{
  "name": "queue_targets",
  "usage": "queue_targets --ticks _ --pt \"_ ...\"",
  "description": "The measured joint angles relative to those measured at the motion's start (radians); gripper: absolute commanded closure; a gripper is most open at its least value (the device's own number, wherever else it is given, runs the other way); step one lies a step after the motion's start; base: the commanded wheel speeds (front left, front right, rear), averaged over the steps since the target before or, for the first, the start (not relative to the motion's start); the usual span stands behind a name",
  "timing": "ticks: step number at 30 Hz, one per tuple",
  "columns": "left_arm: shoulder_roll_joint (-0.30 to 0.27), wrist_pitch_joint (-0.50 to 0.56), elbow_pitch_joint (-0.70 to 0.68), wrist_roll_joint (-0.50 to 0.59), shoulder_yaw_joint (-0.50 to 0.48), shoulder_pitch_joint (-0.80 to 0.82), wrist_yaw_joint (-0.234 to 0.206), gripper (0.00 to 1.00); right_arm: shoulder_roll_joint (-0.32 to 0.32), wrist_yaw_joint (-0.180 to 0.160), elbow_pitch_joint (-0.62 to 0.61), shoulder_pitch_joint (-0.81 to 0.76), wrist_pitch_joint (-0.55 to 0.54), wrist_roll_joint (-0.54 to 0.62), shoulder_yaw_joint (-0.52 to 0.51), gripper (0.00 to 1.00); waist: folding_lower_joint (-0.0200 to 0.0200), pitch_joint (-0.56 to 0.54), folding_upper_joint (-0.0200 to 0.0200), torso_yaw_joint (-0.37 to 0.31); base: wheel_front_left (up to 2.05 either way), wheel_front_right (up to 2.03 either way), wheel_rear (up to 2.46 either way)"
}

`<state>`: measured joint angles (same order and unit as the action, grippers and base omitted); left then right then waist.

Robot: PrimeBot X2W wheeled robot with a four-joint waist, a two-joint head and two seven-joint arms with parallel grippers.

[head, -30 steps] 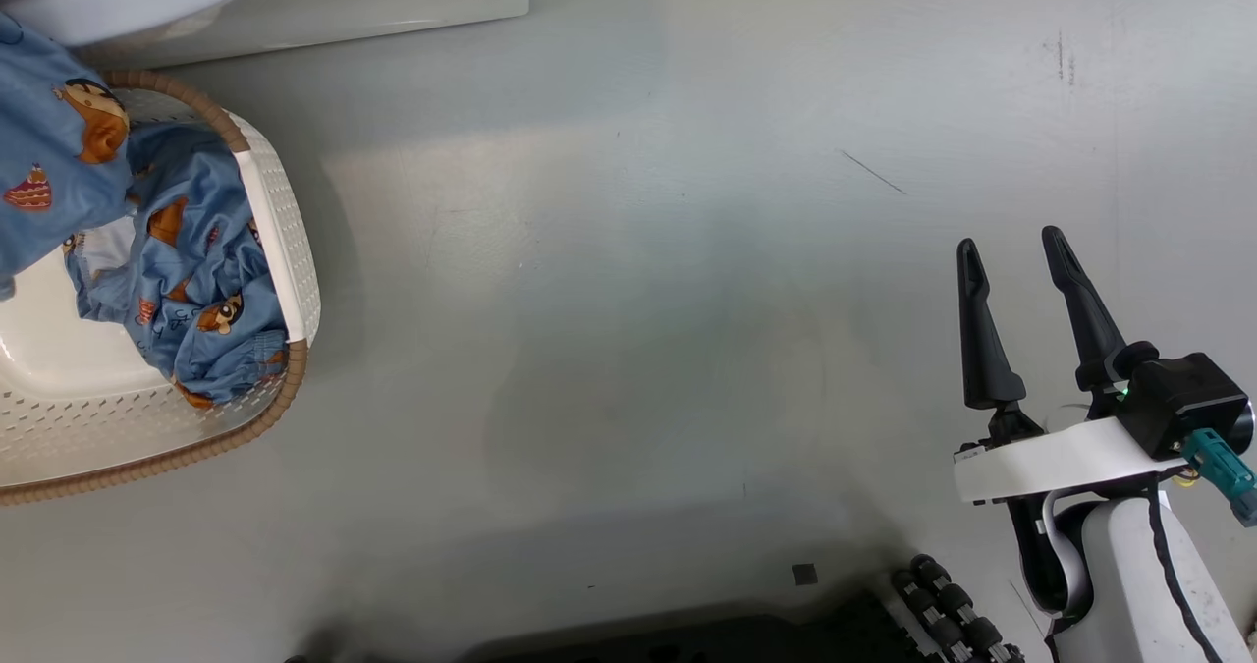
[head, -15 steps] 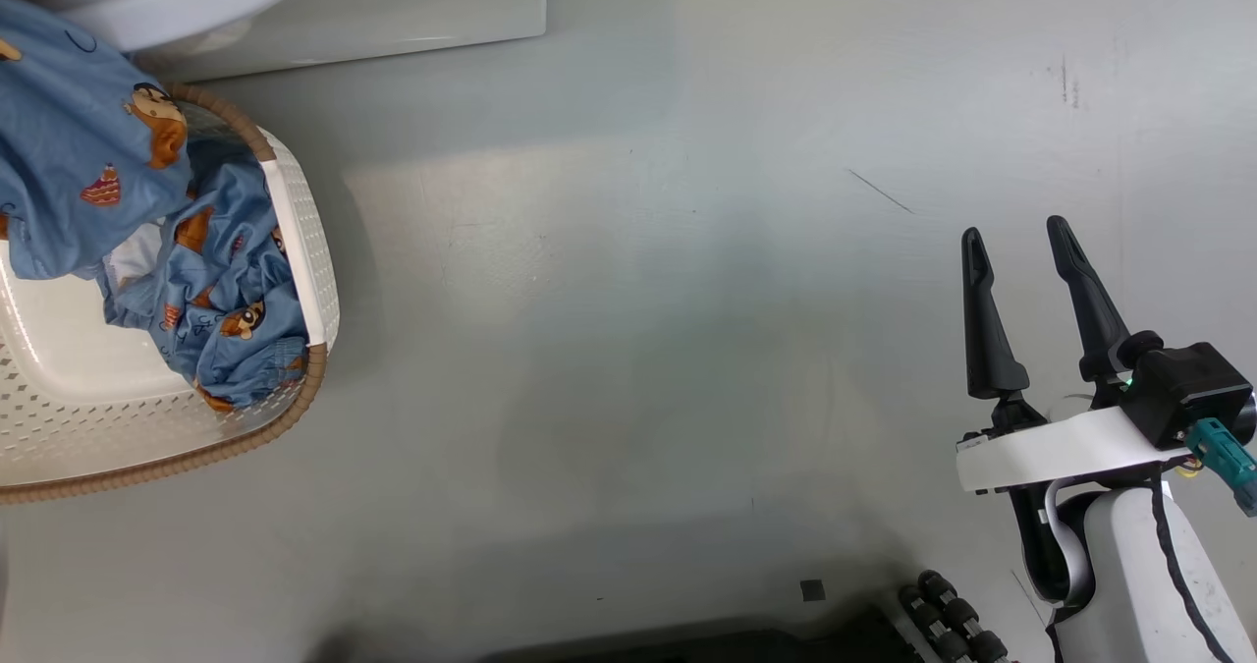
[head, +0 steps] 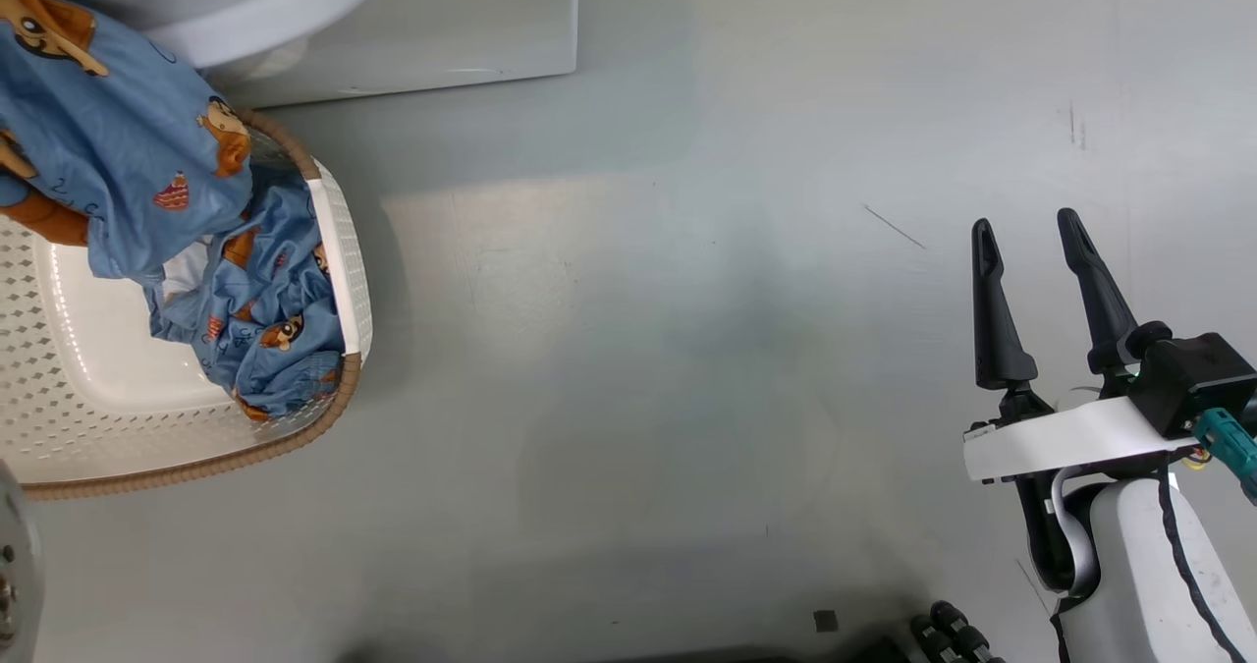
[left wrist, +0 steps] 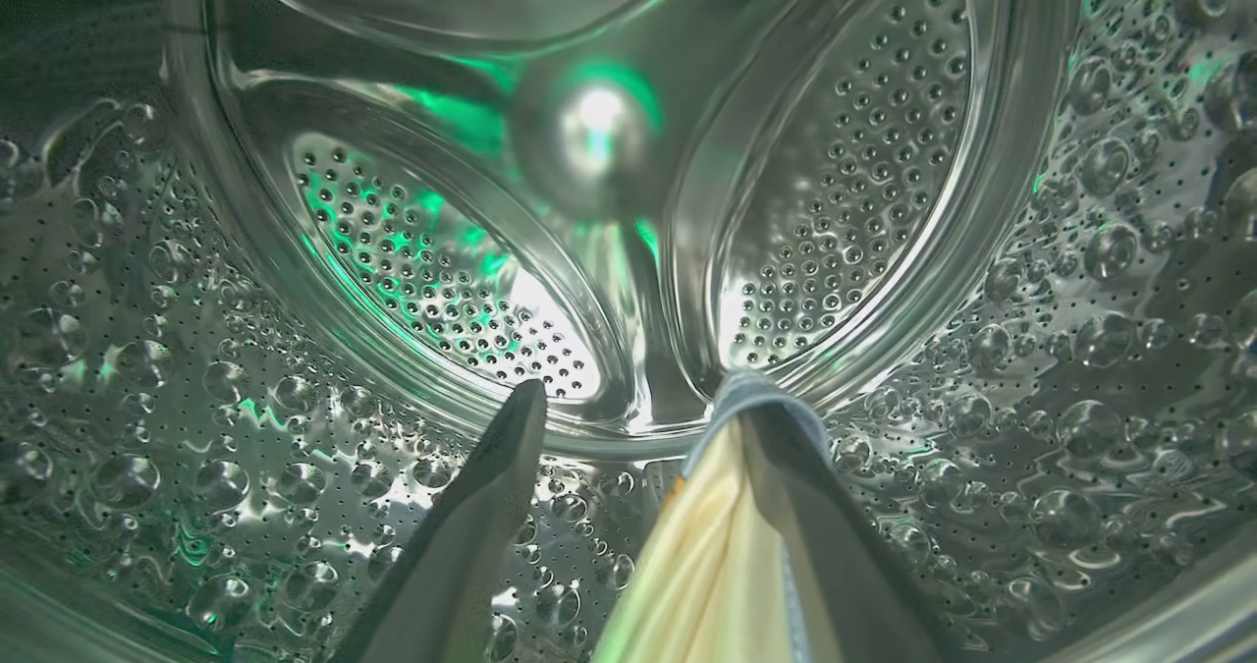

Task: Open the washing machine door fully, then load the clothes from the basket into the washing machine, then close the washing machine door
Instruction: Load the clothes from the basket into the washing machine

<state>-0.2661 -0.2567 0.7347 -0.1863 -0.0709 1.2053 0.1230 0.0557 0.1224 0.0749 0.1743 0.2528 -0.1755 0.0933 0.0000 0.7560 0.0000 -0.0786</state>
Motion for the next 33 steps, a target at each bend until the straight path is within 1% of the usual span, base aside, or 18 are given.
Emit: queue_targets --ticks 9,15,20,24,33 --pt "0.0 0.0 0.004 0.0 -0.007 -0.058 0.0 0.0 0.0 0.0 0.017 0.002 0.0 0.0 -0.002 0.0 0.0 -0.049 0.0 0.011 0.0 0.0 0.0" --pt "0.0 0.0 0.083 0.001 0.013 -0.102 0.0 0.0 0.0 0.0 0.028 0.002 0.0 0.0 0.008 0.0 0.0 -0.077 0.0 0.009 0.0 0.0 0.0" --pt "0.003 0.06 0.164 -0.027 0.016 -0.116 0.001 0.0 0.0 0.0 0.033 0.002 0.0 0.0 0.011 0.0 0.0 -0.091 0.0 0.003 0.0 0.0 0.0" --pt "0.003 0.08 0.17 -0.035 0.023 -0.117 0.001 0.0 -0.001 0.0 0.033 0.002 0.0 -0.001 0.009 0.0 0.0 -0.102 0.0 0.0 0.0 0.0 0.0" --pt "0.013 0.078 0.197 -0.054 0.05 -0.118 0.001 0.0 -0.001 0.0 0.04 0.002 0.0 -0.002 -0.006 0.0 0.0 -0.133 0.0 0.001 0.0 0.0 0.0"
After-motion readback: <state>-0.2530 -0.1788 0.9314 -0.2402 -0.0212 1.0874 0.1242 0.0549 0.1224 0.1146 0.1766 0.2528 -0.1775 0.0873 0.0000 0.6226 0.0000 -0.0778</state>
